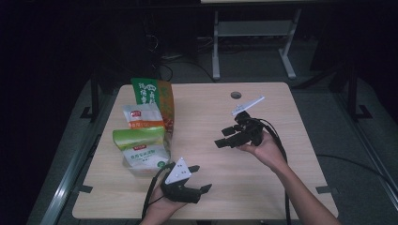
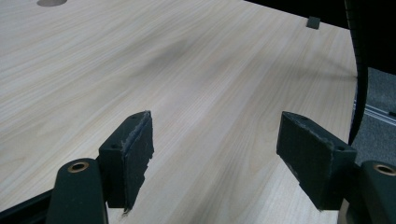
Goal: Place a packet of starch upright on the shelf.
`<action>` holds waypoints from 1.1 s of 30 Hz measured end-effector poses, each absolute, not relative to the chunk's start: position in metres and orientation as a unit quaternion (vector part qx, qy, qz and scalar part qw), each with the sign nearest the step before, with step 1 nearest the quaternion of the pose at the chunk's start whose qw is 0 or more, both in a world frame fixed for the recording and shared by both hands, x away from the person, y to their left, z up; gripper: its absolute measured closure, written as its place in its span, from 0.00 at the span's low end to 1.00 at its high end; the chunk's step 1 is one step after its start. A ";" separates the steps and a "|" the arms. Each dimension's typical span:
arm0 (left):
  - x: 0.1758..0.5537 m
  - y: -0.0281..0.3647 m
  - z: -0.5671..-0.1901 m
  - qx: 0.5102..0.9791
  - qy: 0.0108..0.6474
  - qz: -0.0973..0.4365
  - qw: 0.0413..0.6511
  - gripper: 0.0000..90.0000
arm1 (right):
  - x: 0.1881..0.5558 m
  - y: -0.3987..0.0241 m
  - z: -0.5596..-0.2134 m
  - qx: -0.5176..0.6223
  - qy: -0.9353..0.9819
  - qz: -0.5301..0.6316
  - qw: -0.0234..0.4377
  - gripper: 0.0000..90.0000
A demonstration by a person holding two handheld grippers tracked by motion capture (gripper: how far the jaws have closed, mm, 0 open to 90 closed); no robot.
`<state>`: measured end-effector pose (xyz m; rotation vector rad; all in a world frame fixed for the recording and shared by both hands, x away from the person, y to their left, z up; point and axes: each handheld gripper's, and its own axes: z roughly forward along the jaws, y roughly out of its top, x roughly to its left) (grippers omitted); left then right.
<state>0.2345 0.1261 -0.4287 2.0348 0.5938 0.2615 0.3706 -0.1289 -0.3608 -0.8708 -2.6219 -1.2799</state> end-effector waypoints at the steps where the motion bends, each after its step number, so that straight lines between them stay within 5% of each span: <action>1: 0.234 0.126 -0.429 0.834 0.245 0.108 0.482 0.30 | 0.370 -0.131 -0.361 -0.288 -0.860 -0.417 0.050 0.36; 33: 0.232 0.130 -0.428 0.829 0.254 0.110 0.486 0.30 | 0.341 -0.199 -0.385 -0.340 -0.845 -0.411 0.032 0.32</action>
